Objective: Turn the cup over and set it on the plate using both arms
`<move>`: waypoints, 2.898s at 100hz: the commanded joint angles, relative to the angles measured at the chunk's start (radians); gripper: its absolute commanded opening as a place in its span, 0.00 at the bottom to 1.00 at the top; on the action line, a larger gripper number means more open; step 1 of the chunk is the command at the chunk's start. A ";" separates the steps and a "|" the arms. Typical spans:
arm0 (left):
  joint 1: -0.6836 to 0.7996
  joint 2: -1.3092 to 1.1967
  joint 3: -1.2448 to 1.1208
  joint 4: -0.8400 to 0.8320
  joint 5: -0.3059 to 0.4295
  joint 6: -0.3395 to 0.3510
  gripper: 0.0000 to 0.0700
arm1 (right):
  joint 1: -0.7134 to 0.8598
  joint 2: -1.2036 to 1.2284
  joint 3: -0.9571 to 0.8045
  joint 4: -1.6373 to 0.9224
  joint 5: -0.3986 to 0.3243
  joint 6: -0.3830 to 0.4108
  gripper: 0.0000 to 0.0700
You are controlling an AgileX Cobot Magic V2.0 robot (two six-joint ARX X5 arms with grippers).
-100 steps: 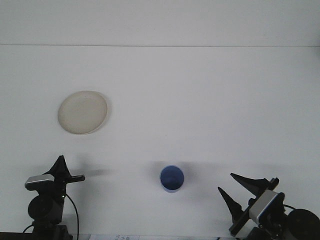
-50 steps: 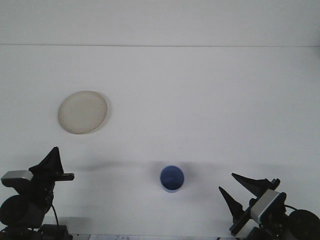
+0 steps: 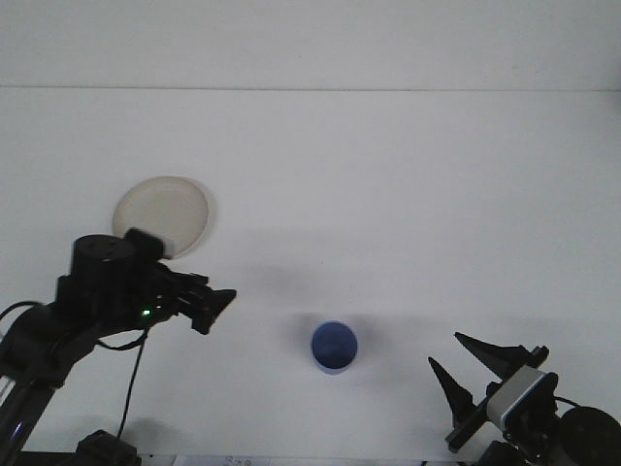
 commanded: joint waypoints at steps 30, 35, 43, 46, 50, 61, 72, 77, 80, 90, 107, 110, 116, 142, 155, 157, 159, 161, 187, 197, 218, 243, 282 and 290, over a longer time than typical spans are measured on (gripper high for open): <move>-0.360 0.423 0.133 0.003 -0.119 0.010 0.62 | 0.008 0.003 0.003 0.008 0.001 -0.020 0.52; -0.379 0.462 0.141 0.021 -0.128 -0.006 0.62 | 0.008 0.003 0.003 0.008 0.001 -0.020 0.52; -0.404 0.523 0.151 0.048 -0.156 -0.011 0.62 | 0.008 0.003 0.003 0.008 0.001 -0.020 0.52; -0.411 0.539 0.151 0.058 -0.167 -0.011 0.62 | 0.008 0.003 0.003 0.008 0.001 -0.020 0.52; -0.418 0.560 0.151 0.071 -0.171 -0.011 0.62 | 0.008 0.003 0.003 0.008 0.001 -0.020 0.52; -0.431 0.602 0.151 0.095 -0.171 -0.010 0.62 | 0.008 0.003 0.003 0.005 0.001 -0.020 0.52; -0.439 0.637 0.151 0.106 -0.171 -0.011 0.60 | 0.008 0.003 0.003 0.002 0.002 -0.024 0.52; -0.443 0.654 0.151 0.106 -0.171 -0.011 0.60 | 0.008 0.003 0.003 0.002 0.002 -0.023 0.52; -0.443 0.663 0.151 0.105 -0.171 -0.011 0.59 | 0.008 0.003 0.003 0.002 0.002 -0.024 0.52; -0.446 0.681 0.151 0.103 -0.171 -0.010 0.37 | 0.008 0.003 0.003 0.002 0.001 -0.023 0.52; -0.460 0.681 0.157 0.093 -0.171 0.002 0.02 | 0.008 0.003 0.003 0.002 0.002 -0.023 0.52; -0.460 0.681 0.161 0.084 -0.171 0.003 0.02 | 0.008 0.003 0.003 0.002 0.002 -0.023 0.52; -0.460 0.681 0.169 0.077 -0.172 0.020 0.02 | 0.008 0.003 0.003 0.002 0.002 -0.023 0.52; -0.435 0.637 0.282 -0.023 -0.277 0.084 0.01 | 0.008 0.003 0.003 0.001 0.002 -0.023 0.52; -0.350 0.568 0.355 -0.121 -0.356 0.142 0.01 | 0.008 0.003 0.003 0.000 0.002 -0.022 0.52; -0.331 0.556 0.365 -0.135 -0.368 0.151 0.01 | 0.008 0.003 0.003 0.001 0.002 -0.022 0.52; -0.313 0.547 0.372 -0.145 -0.378 0.157 0.01 | 0.008 0.003 0.003 0.001 0.001 -0.022 0.52; -0.283 0.532 0.385 -0.160 -0.395 0.168 0.01 | 0.008 0.003 0.003 0.001 0.002 -0.021 0.52; 0.138 0.462 0.462 -0.179 -0.459 0.206 0.01 | 0.008 0.003 0.003 0.002 0.002 -0.022 0.52; 0.291 0.499 0.462 -0.162 -0.455 0.191 0.01 | 0.008 0.003 0.003 0.002 0.002 -0.020 0.52; 0.483 0.639 0.462 -0.103 -0.455 0.174 0.01 | 0.008 0.003 0.003 0.002 0.001 -0.011 0.52; 0.534 0.775 0.462 -0.019 -0.455 0.172 0.01 | 0.008 0.003 0.003 0.002 0.001 -0.011 0.52; 0.526 0.855 0.462 -0.009 -0.429 0.153 0.13 | 0.008 0.003 0.003 0.002 0.001 0.005 0.52; 0.526 0.855 0.463 -0.023 -0.385 0.153 0.38 | 0.008 0.003 0.003 0.002 0.002 0.005 0.52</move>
